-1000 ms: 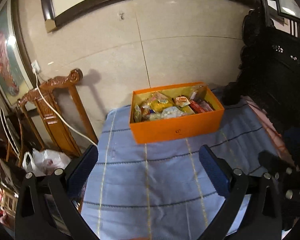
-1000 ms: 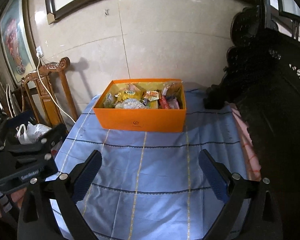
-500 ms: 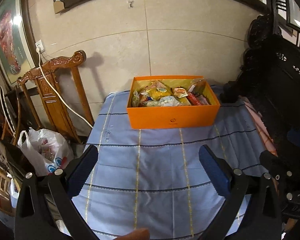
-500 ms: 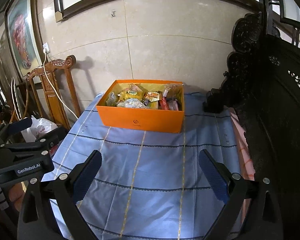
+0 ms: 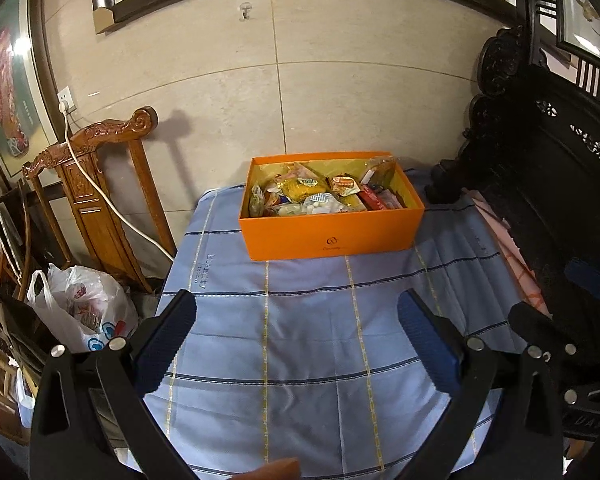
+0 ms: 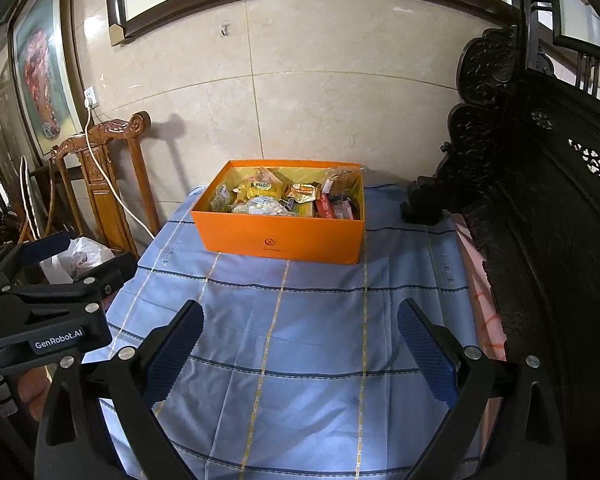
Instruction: Organize snacks
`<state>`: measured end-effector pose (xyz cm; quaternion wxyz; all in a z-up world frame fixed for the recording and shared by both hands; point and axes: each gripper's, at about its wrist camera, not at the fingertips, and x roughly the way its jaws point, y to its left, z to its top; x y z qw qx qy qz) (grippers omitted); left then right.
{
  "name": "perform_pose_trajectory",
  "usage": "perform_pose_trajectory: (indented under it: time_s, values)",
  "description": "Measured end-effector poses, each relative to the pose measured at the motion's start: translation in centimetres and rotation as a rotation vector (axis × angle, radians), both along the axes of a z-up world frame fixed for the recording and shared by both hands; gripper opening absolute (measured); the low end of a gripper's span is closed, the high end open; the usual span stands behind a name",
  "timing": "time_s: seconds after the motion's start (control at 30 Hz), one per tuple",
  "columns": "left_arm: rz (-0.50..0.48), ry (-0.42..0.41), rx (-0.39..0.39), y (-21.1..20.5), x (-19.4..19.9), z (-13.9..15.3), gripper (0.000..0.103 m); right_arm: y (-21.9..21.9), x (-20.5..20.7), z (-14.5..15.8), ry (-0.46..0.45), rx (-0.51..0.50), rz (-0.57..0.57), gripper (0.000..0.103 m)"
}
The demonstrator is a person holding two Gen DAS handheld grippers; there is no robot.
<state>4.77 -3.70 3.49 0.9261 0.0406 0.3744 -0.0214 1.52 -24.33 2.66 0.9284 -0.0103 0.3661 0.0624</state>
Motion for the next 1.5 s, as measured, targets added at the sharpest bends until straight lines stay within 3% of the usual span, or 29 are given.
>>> perform_pose_trajectory:
  time_s: [1.2, 1.5]
  values:
    - [0.003, -0.001, 0.005, -0.1, -0.2, 0.2, 0.099, -0.7, 0.3, 0.9, -0.033, -0.022, -0.041, 0.098]
    - [0.055, 0.014, -0.028, 0.9, 0.3, -0.3, 0.099, -0.4, 0.6, 0.7, -0.032, -0.026, -0.037, 0.098]
